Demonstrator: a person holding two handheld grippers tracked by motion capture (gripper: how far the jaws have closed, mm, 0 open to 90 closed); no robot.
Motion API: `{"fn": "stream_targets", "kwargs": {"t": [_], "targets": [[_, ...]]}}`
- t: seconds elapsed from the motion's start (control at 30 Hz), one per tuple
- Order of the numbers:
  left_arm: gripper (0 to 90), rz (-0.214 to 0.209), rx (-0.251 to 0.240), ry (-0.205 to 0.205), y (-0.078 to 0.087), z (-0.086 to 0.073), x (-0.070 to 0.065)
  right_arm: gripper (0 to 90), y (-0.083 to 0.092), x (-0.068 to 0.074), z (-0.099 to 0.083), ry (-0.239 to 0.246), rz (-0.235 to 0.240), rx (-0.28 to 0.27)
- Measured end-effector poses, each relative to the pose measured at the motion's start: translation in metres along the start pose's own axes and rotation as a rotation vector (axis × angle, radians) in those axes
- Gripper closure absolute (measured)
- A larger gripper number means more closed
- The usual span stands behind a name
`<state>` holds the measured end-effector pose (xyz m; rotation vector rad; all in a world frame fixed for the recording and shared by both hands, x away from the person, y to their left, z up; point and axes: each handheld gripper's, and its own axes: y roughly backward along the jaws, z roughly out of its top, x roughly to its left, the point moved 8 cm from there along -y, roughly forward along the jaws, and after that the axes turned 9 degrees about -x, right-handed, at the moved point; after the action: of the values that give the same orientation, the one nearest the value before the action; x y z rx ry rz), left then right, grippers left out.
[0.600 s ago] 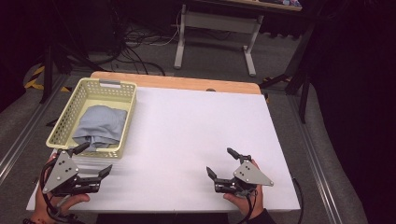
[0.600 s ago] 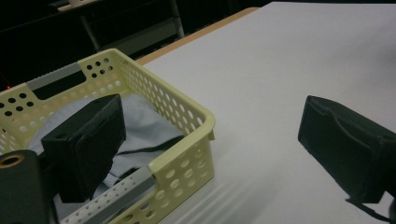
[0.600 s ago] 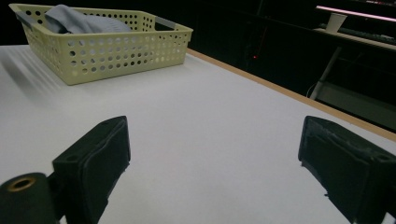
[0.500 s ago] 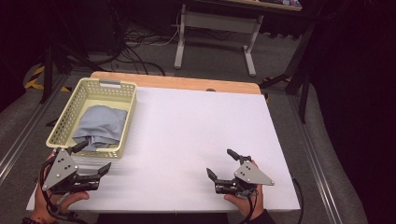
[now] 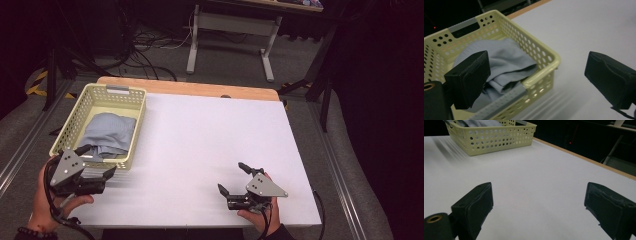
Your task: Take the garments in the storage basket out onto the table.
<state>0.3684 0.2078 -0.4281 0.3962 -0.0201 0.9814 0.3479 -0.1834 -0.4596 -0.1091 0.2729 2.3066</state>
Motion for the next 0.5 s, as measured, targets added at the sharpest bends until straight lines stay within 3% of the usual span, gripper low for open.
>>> {"fn": "stream_targets", "kwargs": {"t": [0.03,0.1,0.17,0.2,0.23,0.27,0.4,0.5], "targets": [[6.2,0.005,0.049,-0.01,-0.007,0.009,0.016,8.8,-0.002,0.0,-0.003,-0.003,0.008,0.013],[6.3,0.007,0.069,-0.01,-0.011,0.013,0.024,8.8,-0.002,0.0,-0.004,-0.009,0.012,0.014],[5.2,-0.005,0.129,-0.012,-0.024,0.02,0.039,8.6,-0.004,0.0,-0.006,-0.009,0.016,0.024],[4.7,-0.01,0.189,-0.027,-0.037,0.022,0.05,8.6,-0.005,0.0,-0.008,-0.012,0.024,0.032],[4.7,-0.01,0.189,-0.027,-0.037,0.022,0.05,8.6,-0.005,0.0,-0.008,-0.012,0.024,0.032],[4.8,-0.023,0.262,-0.025,-0.054,0.019,0.06,8.5,-0.006,0.001,-0.011,-0.007,0.029,0.048],[5.5,-0.03,0.375,0.005,-0.083,0.008,0.079,8.5,-0.007,0.003,-0.013,-0.002,0.037,0.056],[4.9,-0.016,0.418,0.034,-0.094,0.001,0.087,8.4,-0.007,0.004,-0.013,-0.002,0.039,0.06]]}}
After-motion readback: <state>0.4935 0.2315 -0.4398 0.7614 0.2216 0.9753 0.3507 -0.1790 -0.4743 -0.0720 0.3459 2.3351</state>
